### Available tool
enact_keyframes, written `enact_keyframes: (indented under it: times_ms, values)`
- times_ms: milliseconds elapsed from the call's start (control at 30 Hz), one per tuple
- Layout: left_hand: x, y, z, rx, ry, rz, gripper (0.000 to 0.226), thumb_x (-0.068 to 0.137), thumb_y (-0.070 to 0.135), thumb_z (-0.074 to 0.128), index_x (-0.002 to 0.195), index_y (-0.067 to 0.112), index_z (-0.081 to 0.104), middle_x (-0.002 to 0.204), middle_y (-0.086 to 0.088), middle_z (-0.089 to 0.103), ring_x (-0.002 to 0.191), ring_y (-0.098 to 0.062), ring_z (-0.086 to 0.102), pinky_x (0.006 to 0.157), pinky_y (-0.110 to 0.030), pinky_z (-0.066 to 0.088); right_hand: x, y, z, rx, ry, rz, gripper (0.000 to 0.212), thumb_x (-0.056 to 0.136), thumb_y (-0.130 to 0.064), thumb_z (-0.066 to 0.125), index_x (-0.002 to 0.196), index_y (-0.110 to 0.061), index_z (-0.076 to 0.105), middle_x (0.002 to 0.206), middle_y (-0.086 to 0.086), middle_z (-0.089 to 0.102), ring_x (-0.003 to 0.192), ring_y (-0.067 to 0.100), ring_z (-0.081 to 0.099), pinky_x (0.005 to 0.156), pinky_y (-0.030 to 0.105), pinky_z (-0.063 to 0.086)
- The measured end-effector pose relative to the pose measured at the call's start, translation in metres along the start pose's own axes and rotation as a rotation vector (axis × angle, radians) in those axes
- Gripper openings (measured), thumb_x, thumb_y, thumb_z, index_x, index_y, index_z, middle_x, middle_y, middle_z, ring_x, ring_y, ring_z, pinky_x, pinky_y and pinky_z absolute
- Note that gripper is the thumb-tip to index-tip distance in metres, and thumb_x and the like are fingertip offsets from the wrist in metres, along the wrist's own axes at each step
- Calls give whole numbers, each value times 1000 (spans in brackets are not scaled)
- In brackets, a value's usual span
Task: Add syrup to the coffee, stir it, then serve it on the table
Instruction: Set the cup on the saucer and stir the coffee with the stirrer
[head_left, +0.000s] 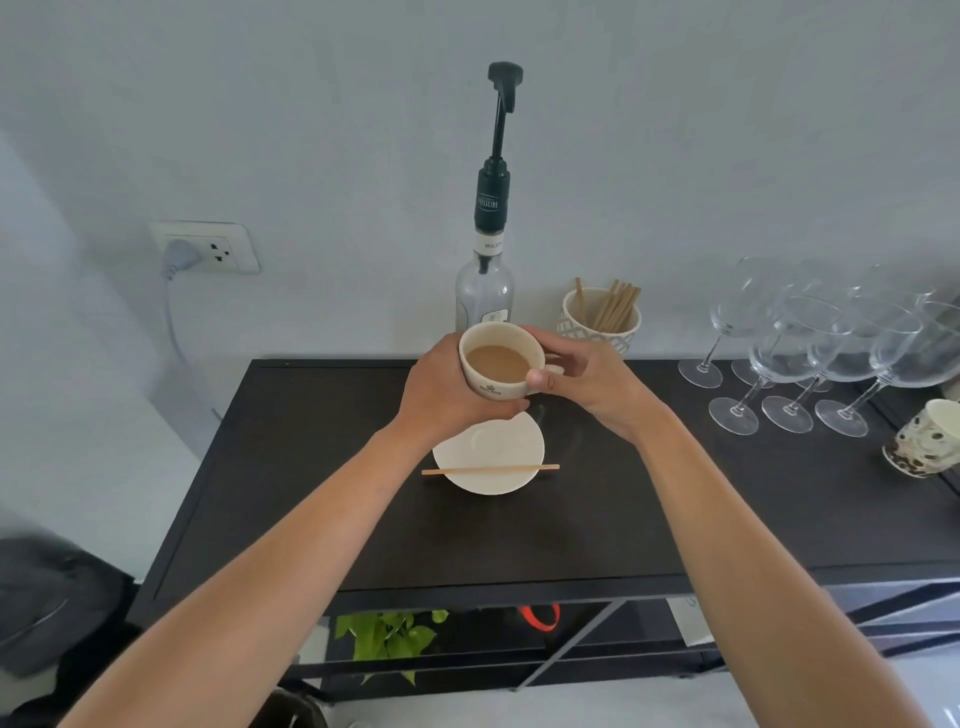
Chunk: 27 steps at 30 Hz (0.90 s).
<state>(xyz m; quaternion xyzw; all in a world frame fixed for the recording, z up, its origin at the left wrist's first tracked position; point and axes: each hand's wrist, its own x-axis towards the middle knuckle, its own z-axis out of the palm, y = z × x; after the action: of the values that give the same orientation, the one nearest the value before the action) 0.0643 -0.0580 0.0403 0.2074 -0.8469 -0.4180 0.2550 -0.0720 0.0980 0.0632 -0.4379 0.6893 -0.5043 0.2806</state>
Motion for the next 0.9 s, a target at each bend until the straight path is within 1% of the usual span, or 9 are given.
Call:
enact_keyframes:
  times_ms: [133,233,300,400,467,633,733,833,900]
  values:
    - [-3,-7,1,2,-59,5,73,50,44,96,110,42,54,104,19,64,94,3,60,74,-16,47,-1,9,3,8,-2,39,61,86,-30,78,142,-20,57,134,0,68,128,19,60,113,50,43]
    - [-2,-14,1,-5,-135,-21,78,47,49,95,114,38,57,107,19,65,99,1,61,81,-24,51,0,16,5,16,12,51,62,83,-31,79,141,-20,59,131,0,69,125,19,63,110,50,47]
    - [-2,-17,0,-20,-212,-24,71,51,42,96,112,42,59,104,22,68,99,2,63,85,-28,52,0,22,6,37,5,58,61,82,-32,80,139,-20,61,131,-1,70,125,19,63,109,49,48]
    - [-3,-19,-2,-16,-293,-19,62,61,25,94,102,51,57,101,34,64,98,11,59,83,-16,48,0,30,8,55,-2,67,73,74,-44,86,139,-21,61,131,-1,69,125,19,63,110,48,47]
    - [-3,-23,-2,-7,-293,-29,65,59,26,95,101,55,54,102,32,64,99,14,57,80,-15,46,2,36,10,72,17,73,78,70,-45,87,139,-19,61,131,0,69,125,18,63,112,48,46]
    - [-4,-39,7,29,-228,-90,71,51,39,97,111,40,59,104,21,65,99,5,60,83,-22,48,8,46,13,66,26,108,61,76,-19,86,131,-31,64,127,-9,71,122,7,64,114,38,44]
    - [-4,-45,11,69,-224,-87,73,52,41,96,116,34,61,107,17,66,99,-4,61,86,-28,50,10,51,15,84,19,128,62,75,-17,86,132,-27,65,127,-9,71,120,6,65,113,36,44]
    - [-4,-51,15,96,-228,-100,75,52,44,95,118,33,61,107,18,65,100,-4,61,87,-29,51,13,57,15,77,-1,139,68,73,-25,88,136,-21,63,130,-7,70,125,9,63,115,39,42]
    - [-4,-53,18,113,-232,-108,76,52,45,95,118,33,60,108,18,64,100,-5,60,86,-30,50,14,61,15,73,-8,150,65,76,-20,86,136,-22,64,128,-7,71,123,8,63,113,36,44]
